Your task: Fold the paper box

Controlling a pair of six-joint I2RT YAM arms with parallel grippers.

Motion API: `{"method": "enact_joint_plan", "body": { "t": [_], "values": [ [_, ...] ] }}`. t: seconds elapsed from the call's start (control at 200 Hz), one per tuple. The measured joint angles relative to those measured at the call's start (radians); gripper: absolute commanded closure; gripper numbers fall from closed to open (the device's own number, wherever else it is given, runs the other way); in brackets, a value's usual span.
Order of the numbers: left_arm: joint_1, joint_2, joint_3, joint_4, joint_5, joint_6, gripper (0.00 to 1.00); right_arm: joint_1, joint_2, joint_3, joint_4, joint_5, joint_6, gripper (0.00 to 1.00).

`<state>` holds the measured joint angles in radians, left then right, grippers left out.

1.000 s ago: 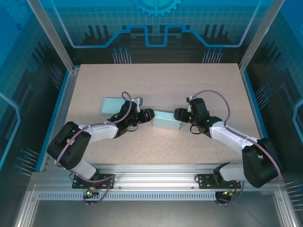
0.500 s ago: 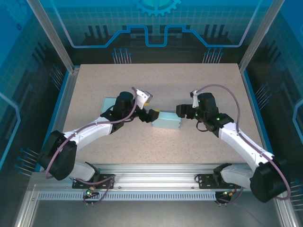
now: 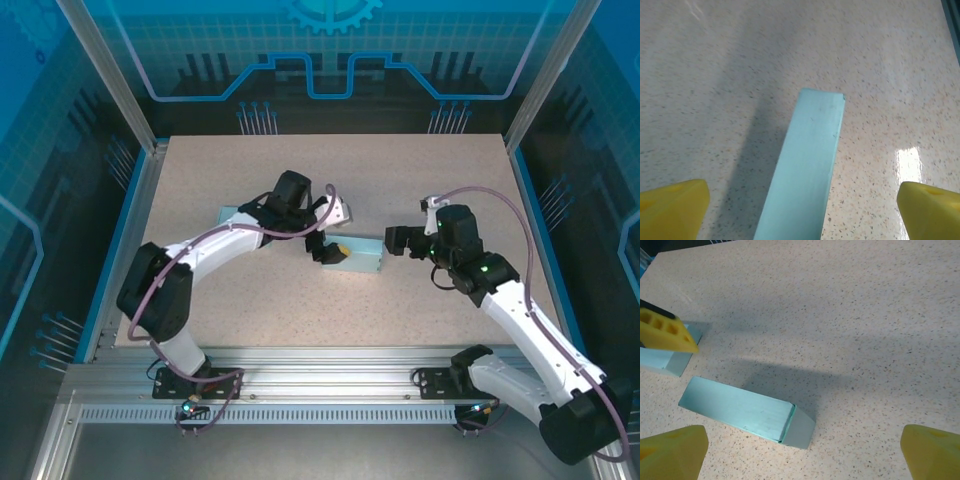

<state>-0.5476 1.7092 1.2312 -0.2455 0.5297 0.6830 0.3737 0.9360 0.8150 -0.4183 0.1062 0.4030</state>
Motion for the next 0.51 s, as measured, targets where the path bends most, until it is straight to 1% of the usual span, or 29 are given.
{"method": "enact_joint_plan", "body": {
  "t": [0.175, 0.335, 0.42, 0.505],
  "values": [
    [-0.019, 0.081, 0.073, -0.095, -0.012, 0.058, 0.04, -0.007, -0.03, -0.006, -0.02, 0.022, 0.016, 0.0],
    [-0.04, 0.133, 0.105, -0.118, -0.076, 0.087, 0.08, -0.009, -0.067, -0.02, -0.039, 0.043, 0.031, 0.0],
    [-0.049, 0.157, 0.116, -0.129, -0.111, 0.095, 0.13, -0.01, -0.088, -0.026, -0.04, 0.048, 0.04, 0.0],
    [-0.056, 0.171, 0.123, -0.139, -0.133, 0.112, 0.22, -0.011, -0.103, -0.031, -0.047, 0.058, 0.048, 0.0]
  ]
}}
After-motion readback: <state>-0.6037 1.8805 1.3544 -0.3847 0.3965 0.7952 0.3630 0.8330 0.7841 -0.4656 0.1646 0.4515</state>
